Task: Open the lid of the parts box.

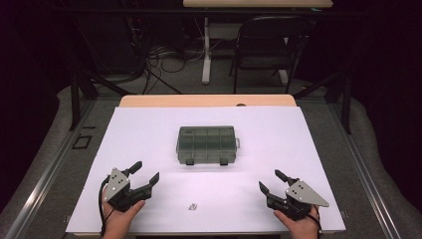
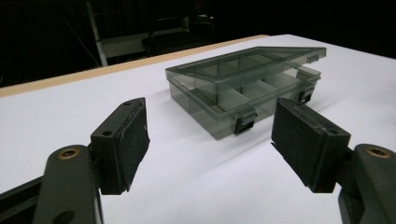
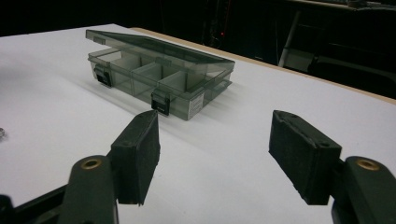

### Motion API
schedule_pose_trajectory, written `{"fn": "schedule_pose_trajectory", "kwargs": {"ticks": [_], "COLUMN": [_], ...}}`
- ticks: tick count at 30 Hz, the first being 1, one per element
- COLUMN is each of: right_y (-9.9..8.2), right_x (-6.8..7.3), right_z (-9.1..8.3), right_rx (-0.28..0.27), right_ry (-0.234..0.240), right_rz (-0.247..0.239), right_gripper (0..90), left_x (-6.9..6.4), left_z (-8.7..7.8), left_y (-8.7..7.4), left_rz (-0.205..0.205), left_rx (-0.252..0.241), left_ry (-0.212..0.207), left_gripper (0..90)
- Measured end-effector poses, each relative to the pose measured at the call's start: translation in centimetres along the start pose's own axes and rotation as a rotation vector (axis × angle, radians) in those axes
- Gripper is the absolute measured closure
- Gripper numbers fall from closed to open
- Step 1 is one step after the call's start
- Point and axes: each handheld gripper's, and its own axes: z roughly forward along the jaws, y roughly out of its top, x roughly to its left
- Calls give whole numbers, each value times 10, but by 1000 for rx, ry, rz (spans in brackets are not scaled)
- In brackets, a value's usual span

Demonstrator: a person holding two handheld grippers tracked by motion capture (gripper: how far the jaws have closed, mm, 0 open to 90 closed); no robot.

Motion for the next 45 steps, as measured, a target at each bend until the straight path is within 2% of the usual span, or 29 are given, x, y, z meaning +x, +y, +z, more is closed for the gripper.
{"fn": "schedule_pose_trajectory", "kwargs": {"ticks": [5,9,11,14,16,17,18,21,25,26,27,29,30,31,32,37,39,43,44,45], "right_y": [1,2,2,3,4,6,6,10,16,19,21,24,29,29,35,47,52,58,61,63], "right_x": [2,5,6,7,8,7,9,10,10,8,8,6,4,4,3,3,3,3,2,3], "right_z": [2,3,5,9,11,11,14,18,25,26,28,29,33,33,36,44,48,54,56,60], "right_rx": [9,29,47,62,80,117,104,139,161,188,187,194,208,208,215,227,232,243,252,251], "right_ry": [10,12,25,19,21,40,29,18,23,36,27,40,52,52,53,93,114,137,149,169], "right_rz": [-10,-40,-43,-44,-47,-45,-43,-68,-72,-76,-77,-75,-54,-54,-40,-18,-11,-3,-1,2], "right_gripper": [341,341,345,346,355,359,359,358,348,351,358,380,398,398,429,497,528,586,611,624], "left_x": [3,1,0,-2,-3,-4,-4,-5,-6,-6,-6,-5,-2,-2,-1,-1,-1,0,0,0], "left_z": [1,0,1,2,4,5,7,9,13,14,16,18,23,23,27,37,41,46,48,49], "left_y": [-2,-2,-1,1,3,4,5,9,15,17,19,20,24,24,26,33,36,39,41,43], "left_rz": [-27,-19,-14,-17,-24,-28,-25,-34,6,6,5,-3,-37,-37,-64,-95,-116,-110,-104,-102], "left_rx": [6,19,19,19,45,56,67,84,98,100,106,107,136,136,148,198,214,236,250,256], "left_ry": [-8,-8,-9,-21,-36,-40,-41,-54,-42,-43,-43,-41,-66,-66,-67,-68,-78,-93,-96,-102], "left_gripper": [258,259,259,279,303,303,303,303,319,320,327,343,360,388,402,409,441,508,508,551]}}
